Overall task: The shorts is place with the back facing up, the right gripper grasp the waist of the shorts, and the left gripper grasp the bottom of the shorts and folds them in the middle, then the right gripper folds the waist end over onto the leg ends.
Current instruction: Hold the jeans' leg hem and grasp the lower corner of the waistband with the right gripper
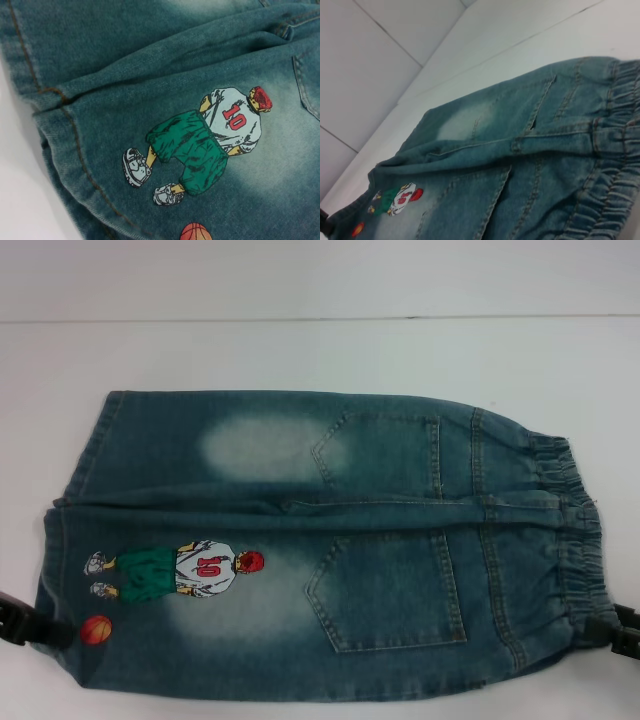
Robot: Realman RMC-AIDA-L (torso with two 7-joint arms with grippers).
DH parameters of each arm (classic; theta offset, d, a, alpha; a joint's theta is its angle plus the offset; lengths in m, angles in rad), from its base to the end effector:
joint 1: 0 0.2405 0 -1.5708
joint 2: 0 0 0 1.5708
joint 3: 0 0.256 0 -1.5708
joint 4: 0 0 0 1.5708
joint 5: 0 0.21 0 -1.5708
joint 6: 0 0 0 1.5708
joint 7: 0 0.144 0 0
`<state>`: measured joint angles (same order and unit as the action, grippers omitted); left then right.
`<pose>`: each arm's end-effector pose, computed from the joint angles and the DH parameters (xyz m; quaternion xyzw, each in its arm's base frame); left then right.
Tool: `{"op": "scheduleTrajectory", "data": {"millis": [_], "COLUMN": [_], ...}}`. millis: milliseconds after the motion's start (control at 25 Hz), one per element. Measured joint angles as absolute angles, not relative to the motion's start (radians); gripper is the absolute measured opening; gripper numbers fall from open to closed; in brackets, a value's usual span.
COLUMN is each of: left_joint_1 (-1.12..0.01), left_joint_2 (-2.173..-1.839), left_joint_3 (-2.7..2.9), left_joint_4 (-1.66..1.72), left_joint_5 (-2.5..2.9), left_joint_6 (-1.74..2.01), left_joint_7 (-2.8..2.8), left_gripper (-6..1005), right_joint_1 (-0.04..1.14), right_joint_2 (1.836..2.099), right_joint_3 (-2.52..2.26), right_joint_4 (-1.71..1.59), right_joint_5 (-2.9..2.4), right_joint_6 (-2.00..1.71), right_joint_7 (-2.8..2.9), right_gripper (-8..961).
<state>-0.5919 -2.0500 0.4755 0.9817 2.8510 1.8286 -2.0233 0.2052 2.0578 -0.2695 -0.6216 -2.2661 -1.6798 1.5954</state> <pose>-0.3203 0.2966 0.0659 -0.8578 -0.5019 0.0832 0.0724 0.3843 0.1987 0.0288 -0.7951 0.5207 0.2561 0.1762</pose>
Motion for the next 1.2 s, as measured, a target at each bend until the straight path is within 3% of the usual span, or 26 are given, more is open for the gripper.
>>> {"op": "scheduleTrajectory", "data": {"millis": [1200], "left_joint_1": [-0.593], "left_joint_2": [-2.049], "left_joint_3": [0.475], "left_joint_4": [0.982], "left_joint_5": [2.846], "left_joint_6": [1.825], "left_joint_7": [-2.016], "left_gripper": [59], "right_joint_1": [0.246], "right_joint_2": [2.048], "right_joint_3": [-0.265], "right_joint_4": [-0.583], "right_joint_5": [-2.297], "right_joint_6": [-1.682], "right_joint_7": [1.6], "right_gripper": [871]}}
